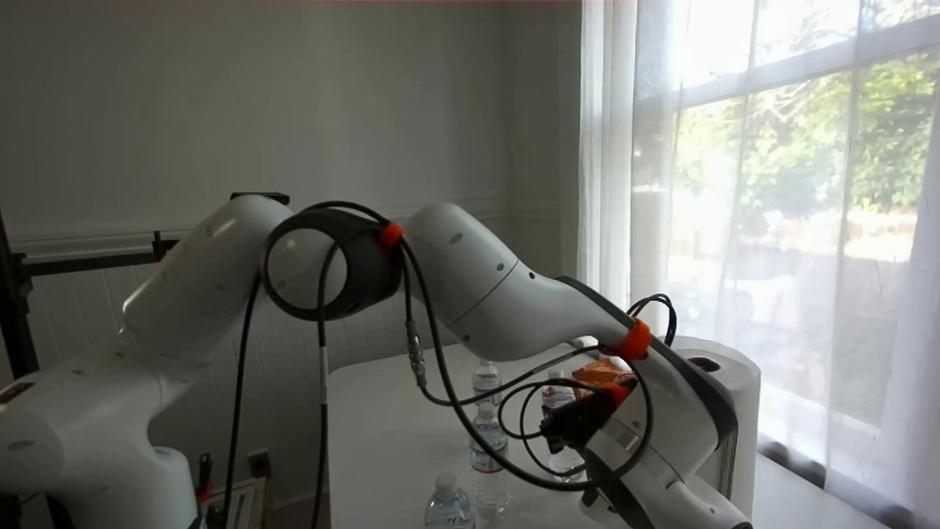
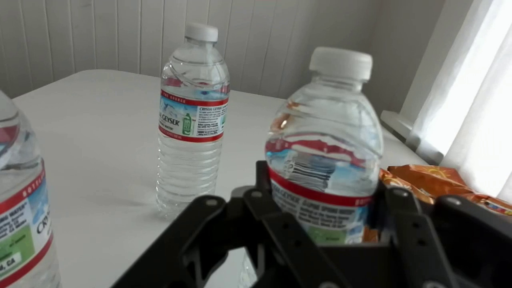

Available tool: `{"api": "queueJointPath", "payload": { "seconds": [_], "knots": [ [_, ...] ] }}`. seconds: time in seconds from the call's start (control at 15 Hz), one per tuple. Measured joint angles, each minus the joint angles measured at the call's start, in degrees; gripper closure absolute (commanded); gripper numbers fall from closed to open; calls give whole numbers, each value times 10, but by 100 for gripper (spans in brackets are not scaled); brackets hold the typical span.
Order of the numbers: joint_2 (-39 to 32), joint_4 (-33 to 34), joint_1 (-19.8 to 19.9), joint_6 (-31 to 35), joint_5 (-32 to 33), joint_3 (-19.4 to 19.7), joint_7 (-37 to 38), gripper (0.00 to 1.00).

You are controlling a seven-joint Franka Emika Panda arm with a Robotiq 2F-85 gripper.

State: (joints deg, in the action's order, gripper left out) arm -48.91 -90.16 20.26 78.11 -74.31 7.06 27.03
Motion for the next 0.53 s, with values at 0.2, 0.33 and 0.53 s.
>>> {"api": "queueJointPath", "payload": {
  "seconds": [0.2, 0.33, 0.53],
  "knots": [
    [-10, 2, 1, -2, -8, 2, 7, 73],
    [-16, 6, 1, -7, -15, 2, 8, 73],
    [-19, 8, 1, -10, -18, 2, 10, 31]
  ]
}}
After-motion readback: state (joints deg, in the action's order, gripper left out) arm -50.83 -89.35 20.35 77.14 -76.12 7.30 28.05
